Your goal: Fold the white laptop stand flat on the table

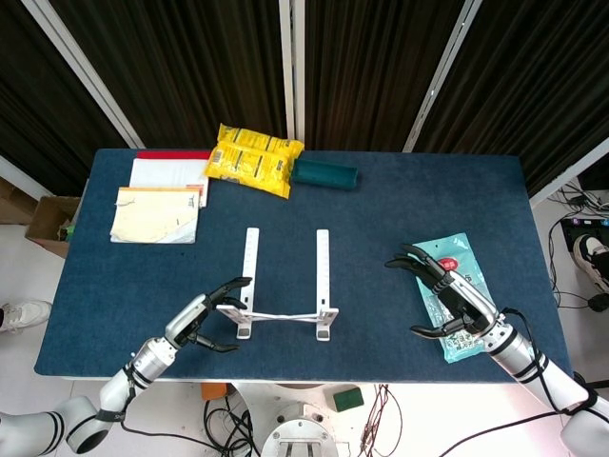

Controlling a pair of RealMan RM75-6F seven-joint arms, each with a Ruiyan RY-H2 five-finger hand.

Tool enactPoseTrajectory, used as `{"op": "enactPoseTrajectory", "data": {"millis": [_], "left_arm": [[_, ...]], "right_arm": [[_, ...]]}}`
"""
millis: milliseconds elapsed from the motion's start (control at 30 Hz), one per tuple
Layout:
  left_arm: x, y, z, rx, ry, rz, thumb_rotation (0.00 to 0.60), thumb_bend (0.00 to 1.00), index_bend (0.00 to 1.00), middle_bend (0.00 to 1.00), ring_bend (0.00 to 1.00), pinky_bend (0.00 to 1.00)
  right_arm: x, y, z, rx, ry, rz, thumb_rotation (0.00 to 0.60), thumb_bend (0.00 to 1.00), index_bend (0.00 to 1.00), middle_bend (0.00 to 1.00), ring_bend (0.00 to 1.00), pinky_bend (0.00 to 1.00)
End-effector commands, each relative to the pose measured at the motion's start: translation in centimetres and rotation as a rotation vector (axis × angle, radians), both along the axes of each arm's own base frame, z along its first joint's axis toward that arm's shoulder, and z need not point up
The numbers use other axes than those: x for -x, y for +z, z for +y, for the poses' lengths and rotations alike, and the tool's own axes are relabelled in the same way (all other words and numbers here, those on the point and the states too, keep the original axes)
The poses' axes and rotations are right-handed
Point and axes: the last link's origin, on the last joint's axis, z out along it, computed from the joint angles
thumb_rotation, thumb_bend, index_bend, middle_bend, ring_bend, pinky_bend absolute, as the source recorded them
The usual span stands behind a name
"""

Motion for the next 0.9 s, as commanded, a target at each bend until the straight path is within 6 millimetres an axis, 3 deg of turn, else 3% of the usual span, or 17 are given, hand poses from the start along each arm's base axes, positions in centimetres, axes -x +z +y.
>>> {"op": "enactPoseTrajectory", "data": {"millis": [33, 667, 900], "left_arm": [[0.3, 0.2, -0.1, 0.000, 0.007, 0.008, 0.600, 0.00, 0.12, 0.06, 0.05, 0.29], [0.3, 0.1, -1.3, 0.024, -0.016, 0.018, 0.600, 0.00, 0.12, 0.06, 0.05, 0.29], [1.1, 3.1, -0.1, -0.148, 0.006, 0.051, 0.600, 0.00, 0.12, 0.06, 0.05, 0.24]], "right_arm": [[0.0, 0.0, 0.0, 0.000, -0.001, -0.001, 0.600, 0.12, 0.03, 0.19, 0.00, 0.00], [0.4, -0.7, 0.1, -0.014, -0.011, 0.031, 0.600, 0.12, 0.03, 0.19, 0.00, 0.00], [1.2, -3.8, -0.1, -0.008, 0.111, 0.410, 0.600, 0.12, 0.03, 0.16, 0.00, 0.00]]}}
